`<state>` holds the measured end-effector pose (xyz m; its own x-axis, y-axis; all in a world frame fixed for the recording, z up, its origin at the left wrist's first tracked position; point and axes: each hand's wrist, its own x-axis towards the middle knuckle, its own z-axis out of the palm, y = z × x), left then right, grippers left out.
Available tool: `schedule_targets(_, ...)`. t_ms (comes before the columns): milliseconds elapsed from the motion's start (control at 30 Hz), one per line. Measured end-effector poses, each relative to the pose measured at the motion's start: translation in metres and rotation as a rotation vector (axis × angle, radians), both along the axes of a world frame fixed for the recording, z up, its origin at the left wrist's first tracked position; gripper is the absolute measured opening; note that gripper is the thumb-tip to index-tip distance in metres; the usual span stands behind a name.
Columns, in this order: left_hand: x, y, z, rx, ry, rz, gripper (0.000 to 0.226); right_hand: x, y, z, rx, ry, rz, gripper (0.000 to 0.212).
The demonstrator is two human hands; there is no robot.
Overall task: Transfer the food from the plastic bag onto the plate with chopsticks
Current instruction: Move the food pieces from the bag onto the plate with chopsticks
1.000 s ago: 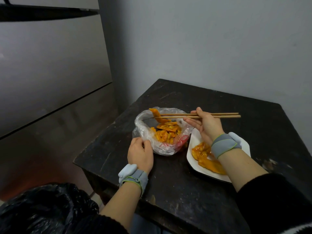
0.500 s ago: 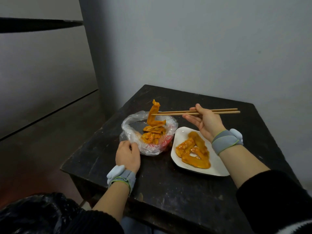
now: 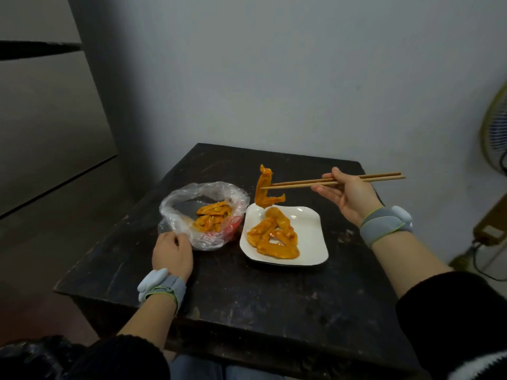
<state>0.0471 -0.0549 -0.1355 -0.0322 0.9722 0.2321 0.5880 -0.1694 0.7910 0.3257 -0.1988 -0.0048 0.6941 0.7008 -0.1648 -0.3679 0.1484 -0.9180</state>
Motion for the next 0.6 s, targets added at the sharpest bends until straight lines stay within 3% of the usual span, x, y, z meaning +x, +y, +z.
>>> schedule_targets(200, 0.000, 0.003, -0.003, 0.016, 0.038, -0.003, 0.035, 0.029, -0.032, -0.006, -0.059, -0.103, -0.085, 0.027)
schedule_targets(600, 0.000, 0.002, -0.004, 0.006, 0.029, -0.021, 0.037, 0.000, -0.001, 0.004, -0.354, -0.630, -0.157, 0.031)
